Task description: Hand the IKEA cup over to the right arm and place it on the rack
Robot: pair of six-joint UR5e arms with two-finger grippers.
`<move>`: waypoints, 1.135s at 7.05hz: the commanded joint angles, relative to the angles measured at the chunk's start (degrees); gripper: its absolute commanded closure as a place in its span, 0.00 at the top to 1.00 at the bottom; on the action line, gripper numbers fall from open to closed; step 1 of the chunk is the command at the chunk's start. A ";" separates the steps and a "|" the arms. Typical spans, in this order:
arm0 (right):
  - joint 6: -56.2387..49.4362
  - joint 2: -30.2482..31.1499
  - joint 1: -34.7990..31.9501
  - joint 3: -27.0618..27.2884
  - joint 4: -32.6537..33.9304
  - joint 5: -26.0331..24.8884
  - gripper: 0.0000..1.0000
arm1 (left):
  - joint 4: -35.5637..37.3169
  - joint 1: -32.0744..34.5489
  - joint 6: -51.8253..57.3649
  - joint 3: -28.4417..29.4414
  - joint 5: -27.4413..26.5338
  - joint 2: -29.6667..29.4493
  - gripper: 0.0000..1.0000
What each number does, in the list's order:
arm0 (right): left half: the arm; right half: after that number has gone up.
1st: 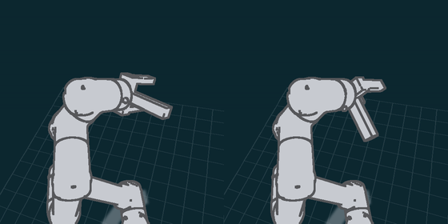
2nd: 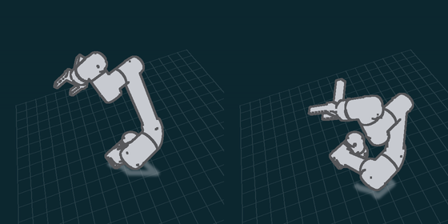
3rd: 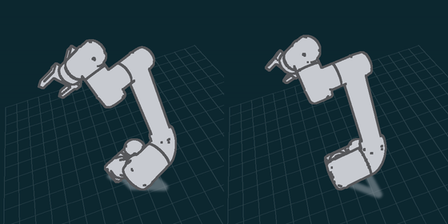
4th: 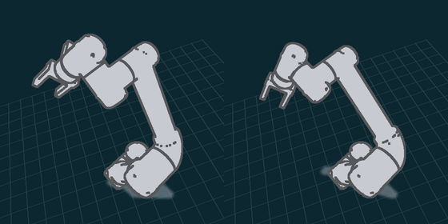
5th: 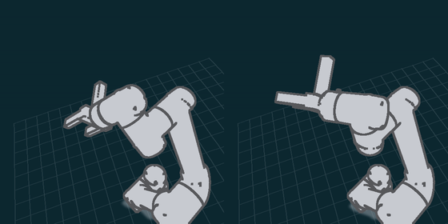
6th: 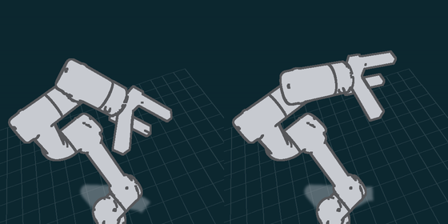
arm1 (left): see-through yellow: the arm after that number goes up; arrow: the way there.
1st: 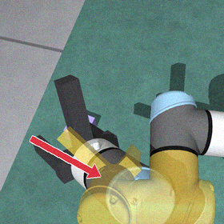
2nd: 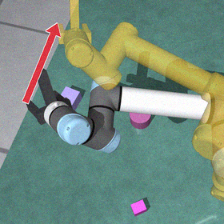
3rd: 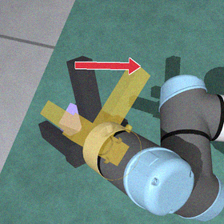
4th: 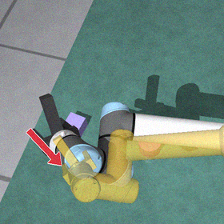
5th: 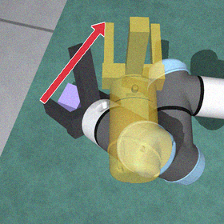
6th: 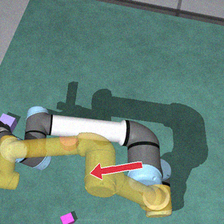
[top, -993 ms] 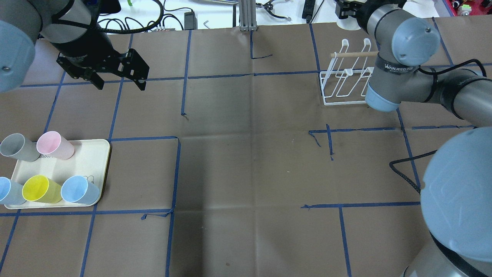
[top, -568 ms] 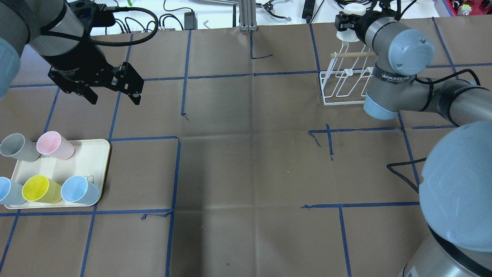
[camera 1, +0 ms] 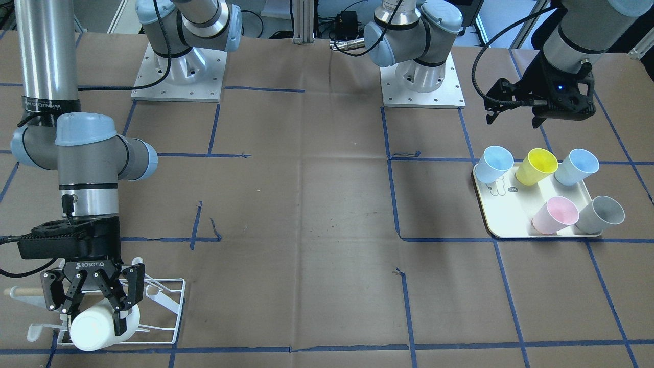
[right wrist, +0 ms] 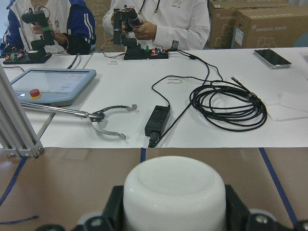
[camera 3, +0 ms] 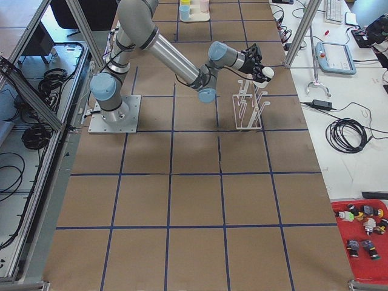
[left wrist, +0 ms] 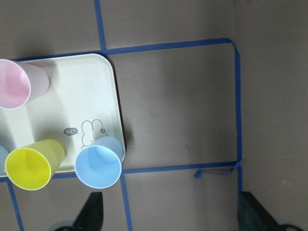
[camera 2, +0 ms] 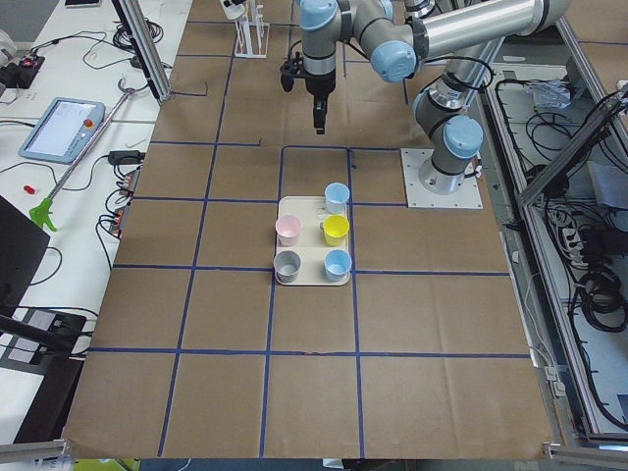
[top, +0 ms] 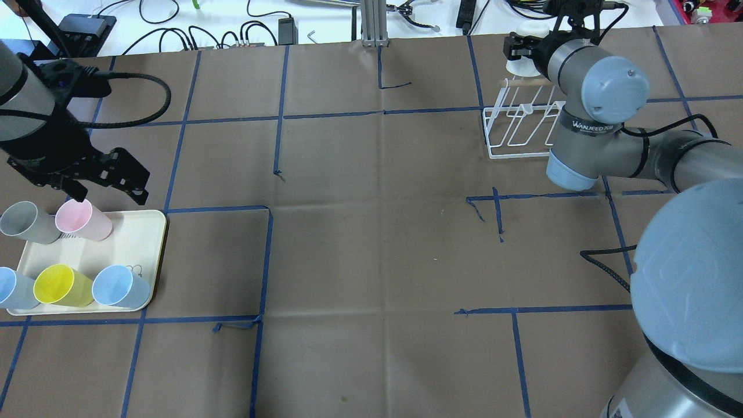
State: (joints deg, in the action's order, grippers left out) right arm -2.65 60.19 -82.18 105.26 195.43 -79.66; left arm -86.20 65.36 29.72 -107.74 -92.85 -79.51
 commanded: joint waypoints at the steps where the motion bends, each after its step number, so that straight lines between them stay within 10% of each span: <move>1: 0.45 -0.25 0.00 -0.14 -0.22 -0.14 1.00 | 3.06 -7.25 5.52 -6.59 0.13 2.59 0.97; 8: 1.32 7.64 -1.31 0.12 -1.10 0.03 1.00 | 35.44 -7.53 5.35 -29.08 2.68 -0.02 0.97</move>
State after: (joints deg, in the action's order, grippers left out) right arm -1.91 64.90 -82.76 105.08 194.46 -79.70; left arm -57.24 57.85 35.14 -133.14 -90.59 -77.88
